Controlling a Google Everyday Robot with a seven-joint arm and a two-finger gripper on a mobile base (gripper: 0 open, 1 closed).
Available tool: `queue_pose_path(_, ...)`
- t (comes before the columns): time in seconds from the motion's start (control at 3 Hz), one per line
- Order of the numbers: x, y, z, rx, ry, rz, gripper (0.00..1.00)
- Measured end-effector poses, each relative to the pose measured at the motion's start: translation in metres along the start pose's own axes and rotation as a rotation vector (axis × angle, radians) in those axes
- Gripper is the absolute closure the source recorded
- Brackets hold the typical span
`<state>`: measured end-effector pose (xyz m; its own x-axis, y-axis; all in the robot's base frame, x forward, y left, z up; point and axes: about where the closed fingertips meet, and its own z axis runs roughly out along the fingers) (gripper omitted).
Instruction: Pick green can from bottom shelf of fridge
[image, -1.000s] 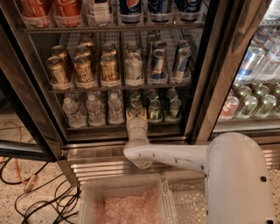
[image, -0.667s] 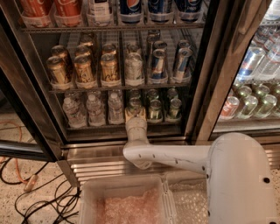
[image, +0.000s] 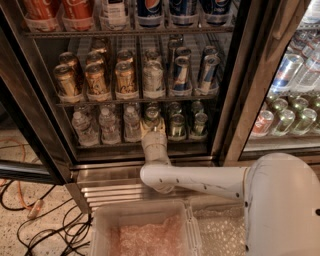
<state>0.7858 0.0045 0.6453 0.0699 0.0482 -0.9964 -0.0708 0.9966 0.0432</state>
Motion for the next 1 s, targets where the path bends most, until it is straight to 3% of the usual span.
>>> queue_pose_path(1.0,-0.039,-0.030,-0.058,-0.063,0.012,-0.095,1.00)
